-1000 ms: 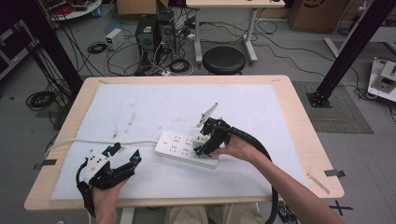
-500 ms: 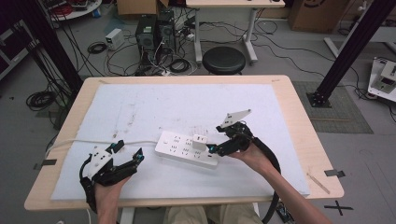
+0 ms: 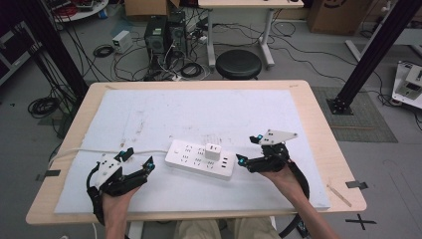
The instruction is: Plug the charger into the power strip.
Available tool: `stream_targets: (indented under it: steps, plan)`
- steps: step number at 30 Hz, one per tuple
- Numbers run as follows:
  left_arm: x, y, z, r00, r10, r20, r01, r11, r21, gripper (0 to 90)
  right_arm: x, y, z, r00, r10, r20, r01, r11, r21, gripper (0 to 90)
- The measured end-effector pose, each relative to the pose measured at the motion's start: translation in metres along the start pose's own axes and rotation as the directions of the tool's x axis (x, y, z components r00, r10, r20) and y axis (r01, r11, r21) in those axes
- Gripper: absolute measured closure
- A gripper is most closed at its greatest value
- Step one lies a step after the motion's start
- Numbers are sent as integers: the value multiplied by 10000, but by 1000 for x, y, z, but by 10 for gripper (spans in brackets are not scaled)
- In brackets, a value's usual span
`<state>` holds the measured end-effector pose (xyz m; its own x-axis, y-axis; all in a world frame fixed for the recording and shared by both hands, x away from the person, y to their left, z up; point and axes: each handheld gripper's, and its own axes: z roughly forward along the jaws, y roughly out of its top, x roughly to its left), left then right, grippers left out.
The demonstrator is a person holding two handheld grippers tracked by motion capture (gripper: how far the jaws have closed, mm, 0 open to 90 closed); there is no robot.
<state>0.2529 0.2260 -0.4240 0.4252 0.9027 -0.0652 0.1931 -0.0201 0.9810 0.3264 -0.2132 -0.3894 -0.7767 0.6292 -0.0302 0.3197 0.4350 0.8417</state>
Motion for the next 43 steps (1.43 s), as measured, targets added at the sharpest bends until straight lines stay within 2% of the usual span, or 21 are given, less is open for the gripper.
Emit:
stream_targets:
  steps: [3, 4, 6, 7, 9, 12, 13, 14, 15, 16, 17, 19, 22, 23, 26, 29, 36, 43]
  plan:
    - [-1, 0, 1, 10000, 25, 45, -25, 10000, -14, 234, 0, -2, -3, 9998, 91, 173, -90, 9999, -69, 201]
    - [0, 0, 1, 9999, 92, 40, -92, 10000, 35, 234, -2, -10, -10, 9973, 360, 636, -328, 9982, -498, 201]
    - [0, 0, 2, 10000, 37, 33, -37, 10000, 18, 234, -3, -12, -13, 9955, 544, 780, -490, 9964, -697, 201]
    - [1, 0, 2, 10000, 42, 23, -42, 10000, 6, 234, -4, -18, -20, 9891, 888, 1171, -763, 9913, -1074, 201]
    - [2, 0, 2, 10000, 76, 21, -76, 10000, 42, 234, -5, -26, -26, 9775, 1204, 1731, -948, 9842, -1493, 201]
    - [4, -1, 3, 10000, 47, 0, -47, 10000, 37, 234, -8, -38, -35, 9558, 1862, 2276, -1418, 9699, -1982, 201]
    - [5, -1, 3, 10000, 61, 2, -61, 10000, 56, 234, -9, -41, -37, 9520, 1978, 2335, -1504, 9669, -2062, 201]
    - [5, -1, 3, 10000, 61, 2, -61, 10000, 56, 234, -9, -41, -37, 9520, 1978, 2335, -1504, 9669, -2062, 201]
    - [6, -1, 4, 10000, 43, 17, -43, 10000, 55, 234, -10, -45, -40, 9457, 2186, 2404, -1667, 9615, -2187, 201]
    - [6, -1, 4, 10000, 43, 17, -43, 10000, 55, 234, -10, -45, -40, 9457, 2186, 2404, -1667, 9615, -2187, 201]
    - [7, -1, 5, 10000, 51, 38, -51, 10000, 62, 234, -12, -52, -44, 9376, 2326, 2586, -1741, 9575, -2301, 202]
    - [7, -1, 6, 10000, 63, 57, -63, 10000, 43, 234, -14, -59, -49, 9280, 2501, 2761, -1856, 9530, -2393, 201]
    - [7, -1, 7, 10000, 78, 62, -78, 10000, 56, 234, -15, -63, -52, 9220, 2612, 2859, -1907, 9488, -2518, 201]
    - [6, 0, 8, 9999, 92, 100, -92, 9999, 49, 234, -16, -70, -56, 9143, 2715, 3005, -1867, 9410, -2821, 202]
    - [6, 0, 8, 9999, 87, 99, -88, 9999, 55, 234, -17, -75, -60, 9047, 2967, 3057, -2030, 9311, -3030, 202]
    - [5, 1, 8, 9999, 114, 117, -115, 9999, 49, 234, -19, -80, -62, 8993, 3079, 3107, -2096, 9268, -3118, 202]
    - [3, 1, 9, 9998, 141, 144, -142, 9999, 61, 234, -21, -87, -65, 8925, 3323, 3050, -2367, 9207, -3103, 202]
    - [3, 3, 10, 9996, 222, 158, -224, 9997, 77, 234, -22, -88, -64, 8964, 3285, 2978, -2378, 9231, -3023, 201]
